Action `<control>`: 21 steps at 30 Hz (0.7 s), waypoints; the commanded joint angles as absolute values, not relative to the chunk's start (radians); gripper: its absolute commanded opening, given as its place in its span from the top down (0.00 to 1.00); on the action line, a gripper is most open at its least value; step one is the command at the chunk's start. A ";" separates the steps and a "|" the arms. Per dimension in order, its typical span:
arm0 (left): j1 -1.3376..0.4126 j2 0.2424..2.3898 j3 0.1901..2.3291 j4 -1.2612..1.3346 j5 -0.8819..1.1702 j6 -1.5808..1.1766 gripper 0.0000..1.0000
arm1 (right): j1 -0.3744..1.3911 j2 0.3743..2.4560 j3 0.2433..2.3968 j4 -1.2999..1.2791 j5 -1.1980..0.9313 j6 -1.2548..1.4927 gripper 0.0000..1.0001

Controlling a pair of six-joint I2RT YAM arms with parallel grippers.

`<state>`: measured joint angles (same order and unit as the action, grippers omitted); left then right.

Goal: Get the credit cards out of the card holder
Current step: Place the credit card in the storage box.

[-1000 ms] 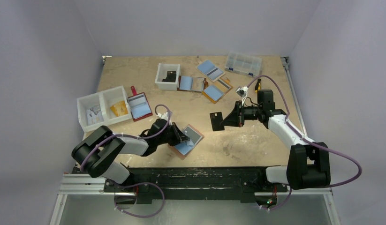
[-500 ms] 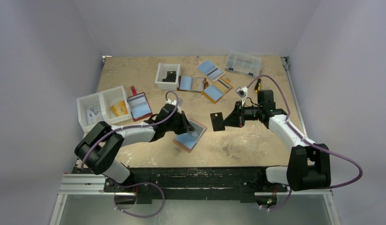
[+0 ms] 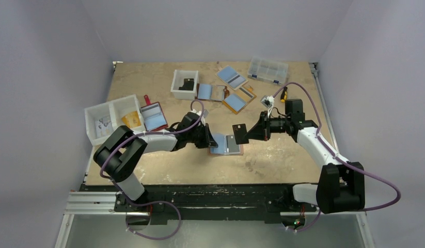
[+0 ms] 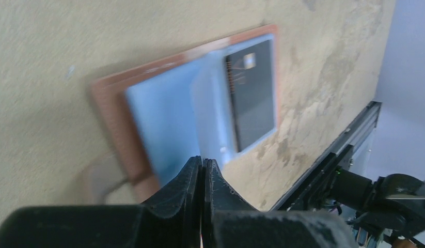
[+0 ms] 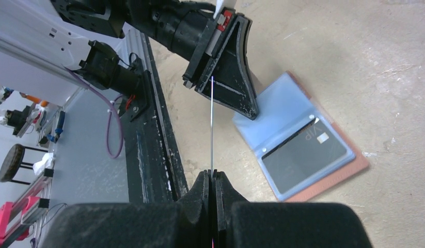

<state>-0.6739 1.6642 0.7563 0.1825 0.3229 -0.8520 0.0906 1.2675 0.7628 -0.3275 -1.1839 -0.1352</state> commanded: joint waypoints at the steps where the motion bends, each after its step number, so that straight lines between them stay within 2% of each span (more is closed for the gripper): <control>1: -0.667 1.636 0.692 0.097 0.253 -0.848 0.96 | 0.085 1.246 0.806 -0.333 -1.180 -0.167 1.00; 11: -0.657 1.440 0.727 -0.162 -0.021 -0.812 0.70 | 0.085 1.255 0.822 -0.364 -1.175 -0.199 1.00; 14: -0.655 1.337 0.738 -0.199 -0.092 -0.787 0.54 | 0.085 1.250 0.827 -0.373 -1.178 -0.212 1.00; 20: -0.651 1.127 0.726 -0.247 -0.193 -0.808 0.10 | 0.085 1.247 0.840 -0.416 -1.199 -0.268 1.00; 21: -0.647 1.084 0.716 -0.228 -0.184 -0.808 0.06 | 0.086 1.247 0.842 -0.422 -1.203 -0.279 1.00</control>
